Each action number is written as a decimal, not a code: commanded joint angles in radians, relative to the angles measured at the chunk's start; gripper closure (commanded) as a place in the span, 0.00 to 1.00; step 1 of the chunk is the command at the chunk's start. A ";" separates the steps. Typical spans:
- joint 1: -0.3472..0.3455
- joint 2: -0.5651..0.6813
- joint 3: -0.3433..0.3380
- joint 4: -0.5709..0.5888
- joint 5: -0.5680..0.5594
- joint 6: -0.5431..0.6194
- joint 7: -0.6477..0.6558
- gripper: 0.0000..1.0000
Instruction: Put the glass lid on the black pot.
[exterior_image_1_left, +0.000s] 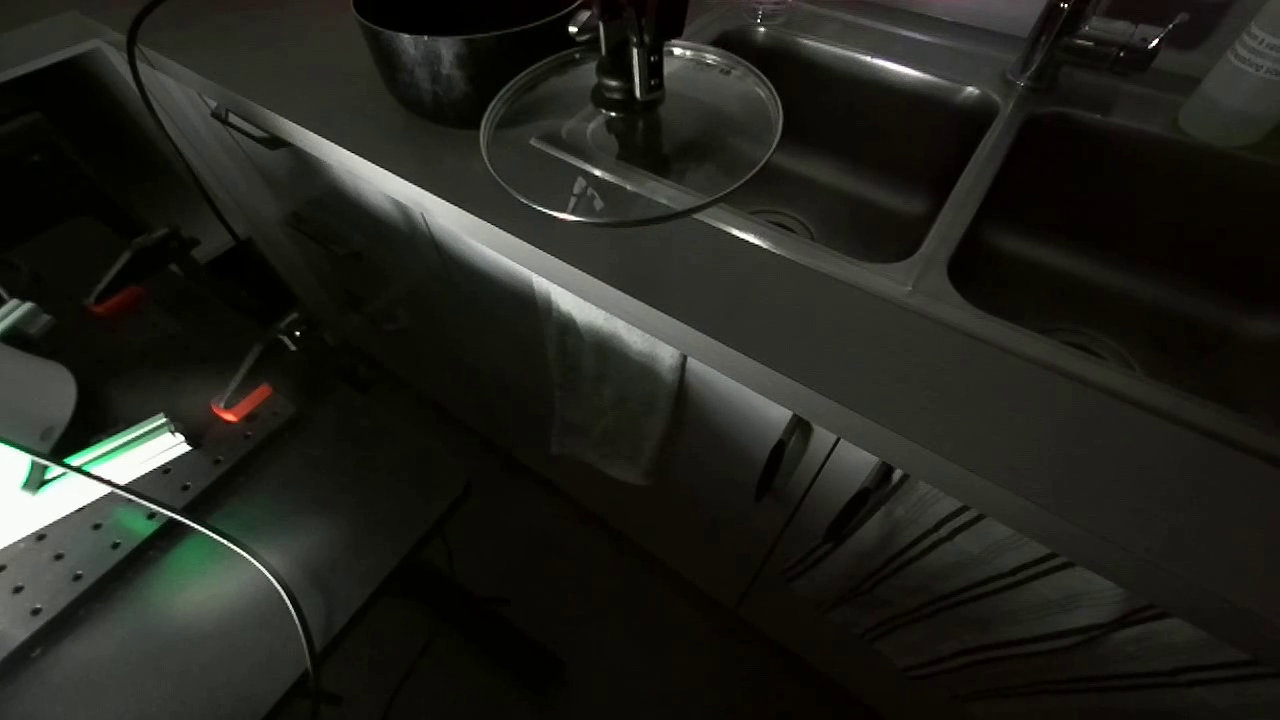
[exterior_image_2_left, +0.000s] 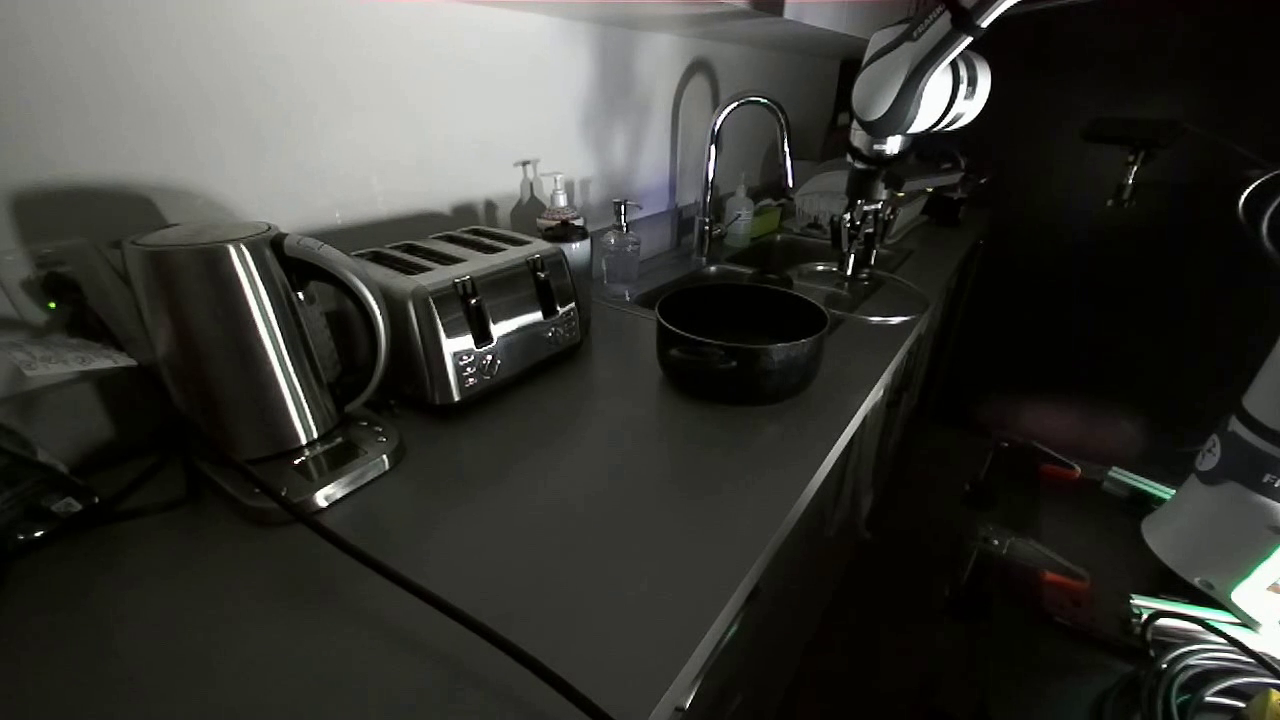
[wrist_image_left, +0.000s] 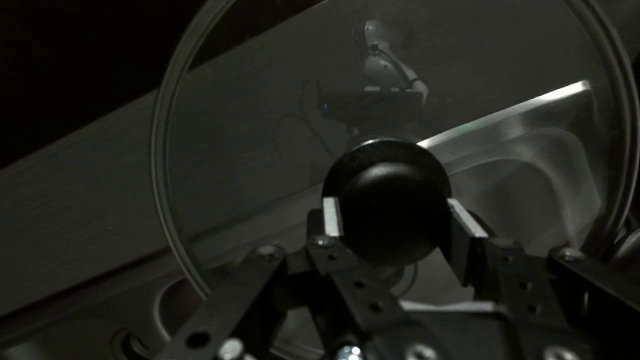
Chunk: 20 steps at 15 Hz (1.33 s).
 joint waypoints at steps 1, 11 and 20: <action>-0.006 -0.022 -0.011 0.001 -0.015 -0.009 0.000 0.75; -0.043 -0.123 -0.059 -0.067 -0.031 -0.009 -0.007 0.75; 0.001 -0.379 -0.002 -0.166 -0.129 -0.034 -0.020 0.75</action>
